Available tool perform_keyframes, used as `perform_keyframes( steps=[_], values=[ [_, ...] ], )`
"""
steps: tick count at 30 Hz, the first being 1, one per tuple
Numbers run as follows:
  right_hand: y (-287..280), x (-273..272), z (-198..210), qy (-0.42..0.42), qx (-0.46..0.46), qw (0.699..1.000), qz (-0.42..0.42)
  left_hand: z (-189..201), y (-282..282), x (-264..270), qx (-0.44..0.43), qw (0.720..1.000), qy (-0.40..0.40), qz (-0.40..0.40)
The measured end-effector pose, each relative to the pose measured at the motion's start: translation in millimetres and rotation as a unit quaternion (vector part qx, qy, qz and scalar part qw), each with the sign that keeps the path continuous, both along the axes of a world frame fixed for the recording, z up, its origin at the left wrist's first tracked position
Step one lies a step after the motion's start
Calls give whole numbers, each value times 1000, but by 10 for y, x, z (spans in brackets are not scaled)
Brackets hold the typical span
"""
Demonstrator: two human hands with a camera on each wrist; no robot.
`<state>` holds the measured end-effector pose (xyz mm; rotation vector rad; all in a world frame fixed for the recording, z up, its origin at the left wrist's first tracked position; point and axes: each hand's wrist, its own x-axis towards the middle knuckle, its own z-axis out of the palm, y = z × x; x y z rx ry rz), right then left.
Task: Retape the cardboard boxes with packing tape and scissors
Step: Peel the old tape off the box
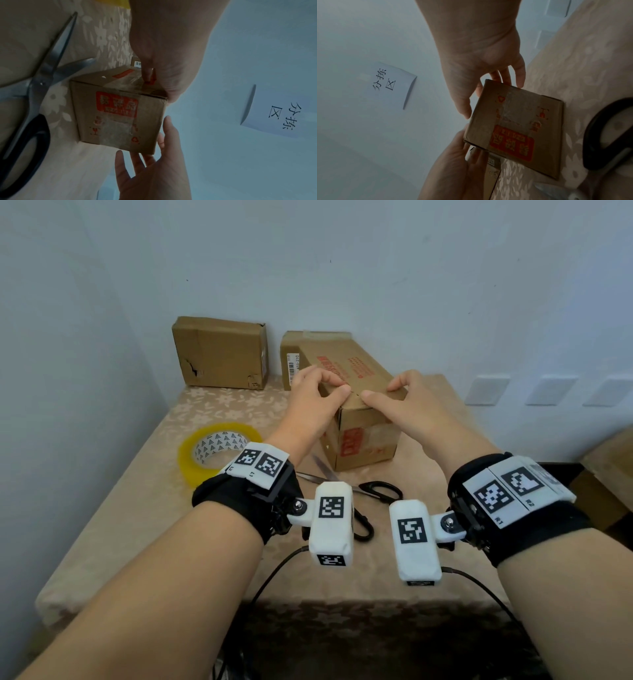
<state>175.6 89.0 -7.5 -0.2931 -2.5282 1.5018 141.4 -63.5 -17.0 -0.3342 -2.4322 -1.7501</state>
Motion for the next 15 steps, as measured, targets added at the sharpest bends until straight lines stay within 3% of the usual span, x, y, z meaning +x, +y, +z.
perform_keyframes(
  steps=[7, 11, 13, 15],
  values=[
    [-97, -7, 13, -18, 46, 999, -8, 32, -74, 72, 95, 988, -116, -31],
    [-172, -9, -13, -3, 80, 996, -32, 68, -193, 161, 110, 984, -124, -72],
    [-197, 9, -24, 2, 136, 990, -44, 108, -292, 175, 58, 990, -110, -66],
    [-241, 76, 26, 9, 198, 979, -57, 132, -442, 175, -108, 993, -41, -22]
  ],
)
